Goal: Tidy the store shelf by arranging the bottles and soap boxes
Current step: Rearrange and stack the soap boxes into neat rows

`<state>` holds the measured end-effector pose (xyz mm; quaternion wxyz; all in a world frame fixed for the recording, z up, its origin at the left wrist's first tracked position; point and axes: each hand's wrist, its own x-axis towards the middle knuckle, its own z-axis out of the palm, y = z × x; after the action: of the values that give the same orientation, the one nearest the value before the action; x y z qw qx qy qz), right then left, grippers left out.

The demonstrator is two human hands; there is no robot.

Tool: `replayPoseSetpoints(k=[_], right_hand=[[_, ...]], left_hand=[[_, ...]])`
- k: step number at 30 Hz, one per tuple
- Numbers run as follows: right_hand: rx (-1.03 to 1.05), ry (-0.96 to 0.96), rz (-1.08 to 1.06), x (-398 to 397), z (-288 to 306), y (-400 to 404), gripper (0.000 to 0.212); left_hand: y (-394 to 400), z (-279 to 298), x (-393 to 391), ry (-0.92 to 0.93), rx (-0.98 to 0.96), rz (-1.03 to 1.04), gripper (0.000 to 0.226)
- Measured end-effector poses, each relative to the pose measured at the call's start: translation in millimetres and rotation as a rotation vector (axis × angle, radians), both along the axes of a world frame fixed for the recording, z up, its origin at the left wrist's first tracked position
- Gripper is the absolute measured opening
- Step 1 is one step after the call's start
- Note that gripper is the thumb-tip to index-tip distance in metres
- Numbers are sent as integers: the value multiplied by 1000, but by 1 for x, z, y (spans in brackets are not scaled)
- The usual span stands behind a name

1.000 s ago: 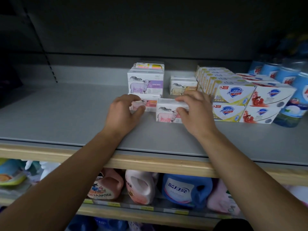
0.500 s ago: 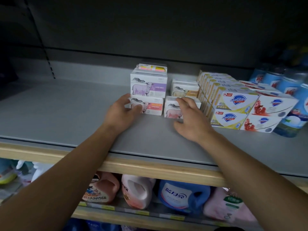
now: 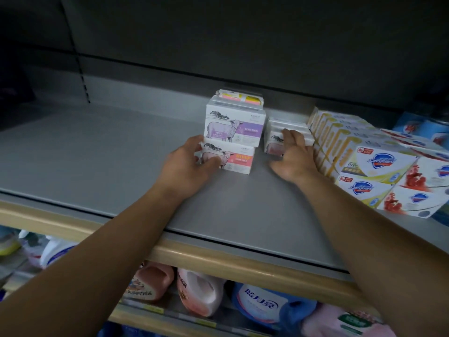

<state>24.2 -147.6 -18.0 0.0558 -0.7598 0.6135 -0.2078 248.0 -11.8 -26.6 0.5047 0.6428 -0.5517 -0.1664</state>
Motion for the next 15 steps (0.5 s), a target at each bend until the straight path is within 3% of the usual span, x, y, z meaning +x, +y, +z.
replayPoseSetpoints(k=[6, 11, 13, 15], right_hand=[[-13, -4, 21, -2, -7, -12, 93], [61, -73, 62, -4, 10, -4, 86], [-86, -140, 71, -1, 20, 8, 69], [-252, -328, 111, 8, 33, 25, 52]], left_hand=[[-2, -2, 0, -20, -22, 37, 47], [0, 0, -2, -20, -26, 44, 45], [1, 1, -2, -14, -23, 46, 45], [2, 2, -2, -3, -18, 43, 45]])
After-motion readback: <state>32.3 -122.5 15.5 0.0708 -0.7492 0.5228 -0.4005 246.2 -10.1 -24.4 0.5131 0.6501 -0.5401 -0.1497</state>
